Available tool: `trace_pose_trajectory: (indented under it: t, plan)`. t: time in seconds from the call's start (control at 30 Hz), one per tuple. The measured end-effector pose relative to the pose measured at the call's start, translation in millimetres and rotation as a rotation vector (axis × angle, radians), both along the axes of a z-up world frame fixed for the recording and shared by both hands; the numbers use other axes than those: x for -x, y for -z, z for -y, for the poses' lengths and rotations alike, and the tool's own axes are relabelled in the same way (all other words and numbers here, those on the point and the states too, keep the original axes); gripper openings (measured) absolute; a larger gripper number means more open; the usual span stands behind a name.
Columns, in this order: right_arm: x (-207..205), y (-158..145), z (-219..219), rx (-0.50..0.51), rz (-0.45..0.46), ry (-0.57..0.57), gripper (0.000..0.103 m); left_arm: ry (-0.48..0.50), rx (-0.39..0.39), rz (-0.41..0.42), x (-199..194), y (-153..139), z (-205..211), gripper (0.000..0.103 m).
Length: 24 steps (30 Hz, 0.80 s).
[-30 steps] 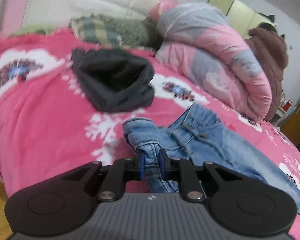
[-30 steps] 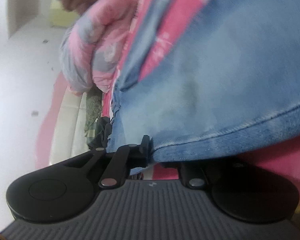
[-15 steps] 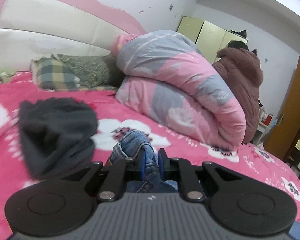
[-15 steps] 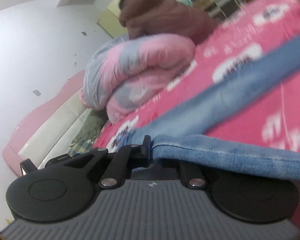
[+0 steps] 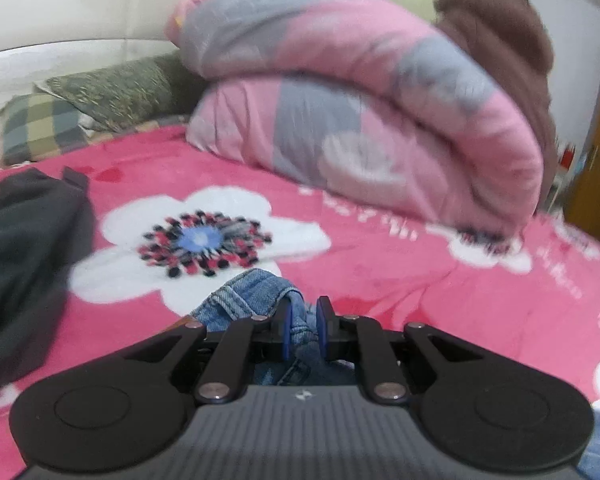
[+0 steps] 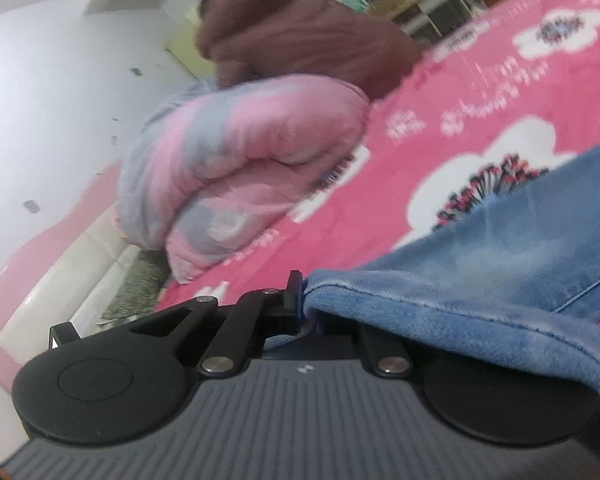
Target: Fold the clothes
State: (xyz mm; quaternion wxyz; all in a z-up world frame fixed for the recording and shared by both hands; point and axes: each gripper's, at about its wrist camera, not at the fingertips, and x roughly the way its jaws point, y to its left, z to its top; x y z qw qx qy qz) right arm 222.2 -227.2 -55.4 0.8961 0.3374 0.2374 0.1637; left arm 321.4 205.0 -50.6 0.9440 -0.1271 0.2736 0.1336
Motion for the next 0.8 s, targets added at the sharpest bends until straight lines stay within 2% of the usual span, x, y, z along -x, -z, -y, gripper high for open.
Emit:
trace_pose_trajectory:
  t: [0.03,0.13,0.2,0.23,0.3,0.33,0.4,0.43,0.47,0.57,0.63,0.73,0.8]
  plan:
    - [-8.8,9.4,1.9,-0.012,-0.021,0.006,0.004,0.003,-0.004,-0.016,-5.3,6.2,0.9,0.016]
    - [-28.2,37.1,6.1,-0.051,-0.100,0.008,0.005,0.038,0.029,-0.023,-10.8,15.3,-1.9,0.034]
    - [-35.8,51.2,11.7,-0.099,-0.158,-0.001,0.007,0.081,0.080,0.006,-6.5,10.7,-7.7,0.053]
    - [-37.9,56.1,14.7,-0.129,-0.181,-0.011,0.007,0.096,0.107,0.029,-2.2,6.7,-11.3,0.058]
    - [-42.0,65.8,20.9,-0.187,-0.229,-0.031,0.009,0.092,0.142,0.073,11.0,-6.1,-17.9,0.076]
    - [-44.1,70.6,24.0,-0.216,-0.253,-0.041,0.013,0.082,0.154,0.100,22.0,-13.5,-21.9,0.079]
    - [-39.4,69.2,29.0,-0.269,-0.261,-0.052,0.032,0.065,0.188,0.144,48.7,-26.4,-31.9,0.088]
    - [-33.8,64.5,31.2,-0.293,-0.251,-0.054,0.052,0.054,0.209,0.151,62.8,-30.9,-37.0,0.088]
    - [-28.3,59.7,33.3,-0.317,-0.241,-0.056,0.065,0.036,0.231,0.147,75.7,-34.4,-42.4,0.088]
    - [-5.7,41.9,33.7,-0.342,-0.207,-0.074,0.077,-0.028,0.316,0.115,116.1,-32.5,-56.7,0.088]
    - [14.8,33.1,28.4,-0.352,-0.191,-0.103,0.081,-0.040,0.388,0.076,137.8,-20.6,-63.1,0.088]
    - [38.8,33.6,16.8,-0.375,-0.236,-0.162,0.082,-0.016,0.500,0.037,158.0,7.2,-67.3,0.088]
    - [48.5,45.3,2.3,-0.404,-0.314,-0.203,0.083,-0.025,0.524,-0.001,159.1,24.2,-66.9,0.085]
